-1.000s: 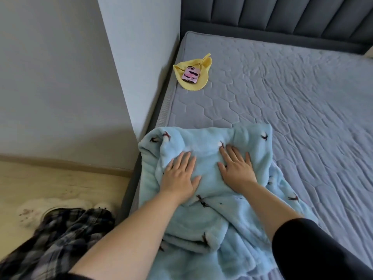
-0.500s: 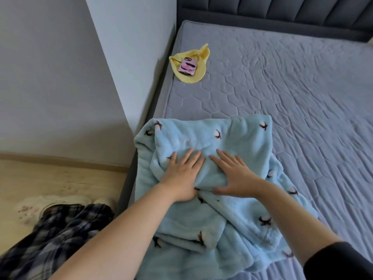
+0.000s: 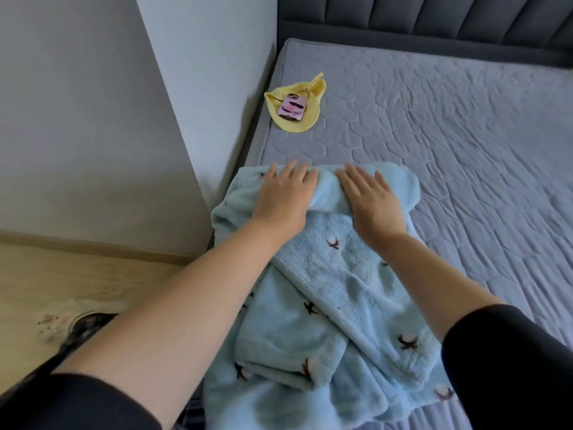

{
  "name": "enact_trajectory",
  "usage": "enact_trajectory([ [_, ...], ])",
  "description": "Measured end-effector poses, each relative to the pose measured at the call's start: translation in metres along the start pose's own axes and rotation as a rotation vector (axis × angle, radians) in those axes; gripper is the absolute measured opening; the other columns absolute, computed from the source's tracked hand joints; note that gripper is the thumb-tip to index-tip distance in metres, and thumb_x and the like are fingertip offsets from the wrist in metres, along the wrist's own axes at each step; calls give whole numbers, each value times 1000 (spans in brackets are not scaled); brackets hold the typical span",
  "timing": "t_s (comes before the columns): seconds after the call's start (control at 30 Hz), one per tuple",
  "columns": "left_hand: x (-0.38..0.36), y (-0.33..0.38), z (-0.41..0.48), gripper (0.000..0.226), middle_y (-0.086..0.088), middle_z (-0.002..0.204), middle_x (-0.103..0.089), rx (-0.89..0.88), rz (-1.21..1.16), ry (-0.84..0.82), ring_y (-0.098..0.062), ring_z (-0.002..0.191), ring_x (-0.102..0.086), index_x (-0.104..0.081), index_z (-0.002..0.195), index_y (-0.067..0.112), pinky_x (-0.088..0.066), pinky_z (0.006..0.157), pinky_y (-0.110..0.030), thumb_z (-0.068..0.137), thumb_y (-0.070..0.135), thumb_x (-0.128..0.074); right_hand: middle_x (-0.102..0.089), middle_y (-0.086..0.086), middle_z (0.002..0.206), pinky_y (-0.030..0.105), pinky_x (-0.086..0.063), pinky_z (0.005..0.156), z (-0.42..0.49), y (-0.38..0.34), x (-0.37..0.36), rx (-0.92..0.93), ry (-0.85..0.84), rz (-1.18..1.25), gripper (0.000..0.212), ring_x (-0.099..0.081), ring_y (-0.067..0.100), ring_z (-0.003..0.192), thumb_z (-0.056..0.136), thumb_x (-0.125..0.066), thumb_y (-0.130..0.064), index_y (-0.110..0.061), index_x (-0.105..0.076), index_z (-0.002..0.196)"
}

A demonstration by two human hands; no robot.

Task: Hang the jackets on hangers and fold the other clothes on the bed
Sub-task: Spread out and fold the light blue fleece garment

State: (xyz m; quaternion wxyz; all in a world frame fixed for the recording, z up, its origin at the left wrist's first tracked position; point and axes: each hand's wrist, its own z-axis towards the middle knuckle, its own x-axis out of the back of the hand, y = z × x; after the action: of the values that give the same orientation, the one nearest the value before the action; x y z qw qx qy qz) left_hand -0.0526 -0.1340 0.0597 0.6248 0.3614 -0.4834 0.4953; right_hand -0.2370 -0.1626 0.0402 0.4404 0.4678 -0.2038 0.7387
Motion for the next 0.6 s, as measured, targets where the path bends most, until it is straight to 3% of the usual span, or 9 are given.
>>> enact_trajectory([
  [0.1, -35, 16, -46, 73, -11, 153, -21, 12, 78, -364, -28, 141, -19, -18, 147, 9, -21, 112, -51, 89, 30, -56, -9, 11, 160, 51, -18, 114, -37, -8, -20, 91, -609, -133, 88, -13, 26, 146, 86, -59, -10, -14, -1, 153],
  [0.17, -53, 20, -69, 79, -13, 159, 0, 1, 79, -546, -28, 146, -1, -2, 151, 6, -13, 116, -52, 94, 41, -45, 6, 5, 160, 48, -11, 117, -56, -8, -26, 114, -797, -126, 93, 1, 22, 147, 89, -56, -25, -21, 12, 151],
  [0.2, -55, 19, -71, 80, -12, 159, 2, -12, 43, -565, -28, 147, 1, -2, 151, 7, -12, 117, -51, 94, 48, -41, 4, 4, 160, 46, -9, 117, -56, -6, -25, 101, -819, -37, 92, 0, 20, 147, 87, -57, -31, -22, 8, 152],
  [0.27, -49, 11, -56, 76, -10, 157, -19, 7, -87, -547, -27, 144, -18, -26, 148, 10, -24, 112, -46, 92, 61, -29, -19, 5, 158, 38, -16, 115, -36, 1, -20, -74, -854, 297, 74, -19, 20, 144, 88, -53, -35, -20, -19, 151],
  [0.33, -37, 0, -31, 66, -12, 133, -53, 38, -168, -525, -30, 121, -50, -57, 124, 13, -40, 89, -38, 94, 60, -21, -53, 12, 135, 33, -36, 101, 2, 4, -15, -315, -739, 505, 40, -49, 26, 122, 93, -47, -30, -13, -56, 128],
  [0.37, -32, -5, -20, 59, -14, 119, -61, 48, -192, -505, -32, 108, -57, -63, 112, 11, -39, 78, -35, 97, 53, -24, -59, 14, 126, 33, -40, 94, 20, 5, -17, -393, -610, 489, 33, -53, 28, 114, 93, -47, -24, -11, -61, 120],
  [0.43, -28, -14, -2, 33, -15, 106, -64, 43, -182, -454, -33, 98, -59, -65, 101, 10, -38, 71, -33, 99, 31, -39, -50, 11, 136, 35, -33, 101, 48, 6, -25, -345, -482, 379, 49, -42, 28, 126, 85, -51, -11, -13, -50, 133],
  [0.5, -31, -23, 15, 19, -12, 107, -64, 56, -85, -359, -31, 99, -59, -61, 105, 12, -38, 70, -34, 93, 15, -48, -28, 7, 151, 40, -18, 114, 64, 8, -37, -147, -663, 214, 76, -21, 27, 140, 79, -58, -12, -17, -25, 148],
  [0.6, -37, -41, 41, 56, -7, 134, -50, 40, -24, -234, -27, 124, -42, -42, 133, 15, -39, 93, -37, 85, 31, -66, -17, 7, 156, 52, -7, 116, 75, 7, -56, 58, -829, 32, 88, -10, 27, 145, 83, -64, -36, -22, -10, 151],
])
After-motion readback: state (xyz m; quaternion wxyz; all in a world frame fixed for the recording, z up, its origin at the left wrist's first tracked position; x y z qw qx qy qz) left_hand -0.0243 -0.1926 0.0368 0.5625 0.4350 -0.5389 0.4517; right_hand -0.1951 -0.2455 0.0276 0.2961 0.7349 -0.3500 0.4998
